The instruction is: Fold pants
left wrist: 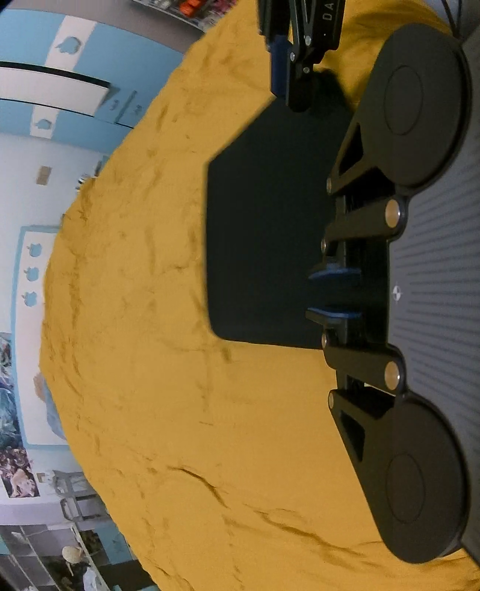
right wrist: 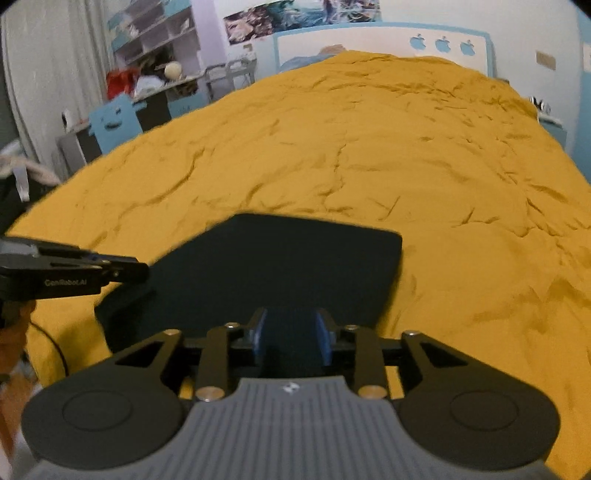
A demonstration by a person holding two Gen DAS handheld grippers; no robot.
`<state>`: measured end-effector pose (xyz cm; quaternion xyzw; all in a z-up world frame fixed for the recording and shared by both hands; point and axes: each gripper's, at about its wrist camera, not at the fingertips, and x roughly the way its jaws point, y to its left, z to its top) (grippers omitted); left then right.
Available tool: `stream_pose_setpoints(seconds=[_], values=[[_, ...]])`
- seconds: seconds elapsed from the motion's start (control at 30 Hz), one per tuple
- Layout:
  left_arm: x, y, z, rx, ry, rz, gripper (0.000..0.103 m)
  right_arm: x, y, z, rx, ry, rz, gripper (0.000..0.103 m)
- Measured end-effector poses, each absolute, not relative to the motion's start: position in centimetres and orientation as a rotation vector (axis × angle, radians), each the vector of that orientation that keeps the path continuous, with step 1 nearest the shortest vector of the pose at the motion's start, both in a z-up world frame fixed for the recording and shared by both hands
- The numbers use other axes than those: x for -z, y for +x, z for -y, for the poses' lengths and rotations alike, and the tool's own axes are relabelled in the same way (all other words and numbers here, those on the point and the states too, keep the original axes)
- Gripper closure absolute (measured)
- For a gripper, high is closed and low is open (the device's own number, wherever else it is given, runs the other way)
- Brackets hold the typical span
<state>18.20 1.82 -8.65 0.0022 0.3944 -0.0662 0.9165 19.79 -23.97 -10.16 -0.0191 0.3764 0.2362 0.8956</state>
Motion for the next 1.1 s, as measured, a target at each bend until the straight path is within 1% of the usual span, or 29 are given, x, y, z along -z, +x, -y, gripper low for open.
stream_pose_setpoints(seconds=[0.13, 0.23, 0.4, 0.43, 0.47, 0.5, 0.53, 0.57, 0.6, 0.63, 0.67, 0.7, 0.73, 0.8, 0.87, 0.97, 1.0, 1.1], values=[[10.2, 17.2, -2.5, 0.116, -0.073, -0.848, 0.080, 12.4, 18.2, 23.7, -0.476, -0.105, -0.782, 0.071], [11.0, 16.7, -2.5, 0.121, -0.069, -0.858, 0.080, 13.6, 17.4, 23.4, -0.482, -0.154, -0.769, 0.066], [11.0, 16.0, -2.9, 0.126, -0.075, -0.860, 0.080, 13.6, 17.6, 23.4, -0.473, -0.150, -0.784, 0.064], [10.8, 15.7, -2.8, 0.129, -0.060, -0.865, 0.076, 13.3, 17.6, 23.5, -0.469, -0.148, -0.789, 0.062], [10.6, 15.4, -2.7, 0.132, -0.045, -0.872, 0.074, 12.8, 17.4, 23.6, -0.463, -0.144, -0.791, 0.059], [10.3, 15.0, -2.6, 0.133, -0.024, -0.881, 0.065, 12.3, 17.2, 23.7, -0.452, -0.141, -0.797, 0.050], [9.8, 14.6, -2.3, 0.139, 0.002, -0.881, 0.054, 11.7, 16.9, 23.8, -0.439, -0.135, -0.801, 0.046], [9.3, 14.1, -2.0, 0.147, 0.028, -0.871, 0.048, 11.0, 16.5, 24.1, -0.439, -0.122, -0.793, 0.043], [8.6, 13.4, -1.6, 0.159, 0.056, -0.853, 0.039, 10.2, 16.0, 24.4, -0.446, -0.104, -0.778, 0.041], [7.9, 12.9, -1.2, 0.165, 0.074, -0.832, 0.035, 9.5, 15.5, 24.6, -0.449, -0.090, -0.765, 0.039], [7.3, 12.3, -0.9, 0.168, 0.085, -0.808, 0.034, 8.7, 15.0, 24.8, -0.446, -0.076, -0.747, 0.033], [6.4, 11.7, -0.6, 0.169, 0.091, -0.777, 0.030, 7.8, 14.5, 25.1, -0.440, -0.064, -0.723, 0.029], [5.7, 11.3, -0.3, 0.162, 0.092, -0.752, 0.025, 7.0, 13.9, 25.2, -0.438, -0.055, -0.698, 0.028], [4.0, 10.2, 0.4, 0.130, 0.094, -0.683, 0.020, 5.3, 12.7, 25.5, -0.430, -0.042, -0.651, 0.022], [2.4, 9.1, 1.2, 0.088, 0.103, -0.614, 0.014, 3.9, 11.6, 25.7, -0.404, -0.036, -0.613, 0.021], [0.5, 7.8, 2.2, 0.015, 0.089, -0.542, 0.010, 2.2, 9.6, 25.9, -0.352, -0.029, -0.571, 0.021], [-0.1, 7.2, 2.5, -0.013, 0.078, -0.518, 0.006, 1.8, 8.9, 26.0, -0.342, -0.021, -0.556, 0.021], [-0.9, 5.7, 4.0, -0.065, 0.116, -0.438, 0.004, 1.1, 7.1, 26.4, -0.328, 0.013, -0.538, 0.021]])
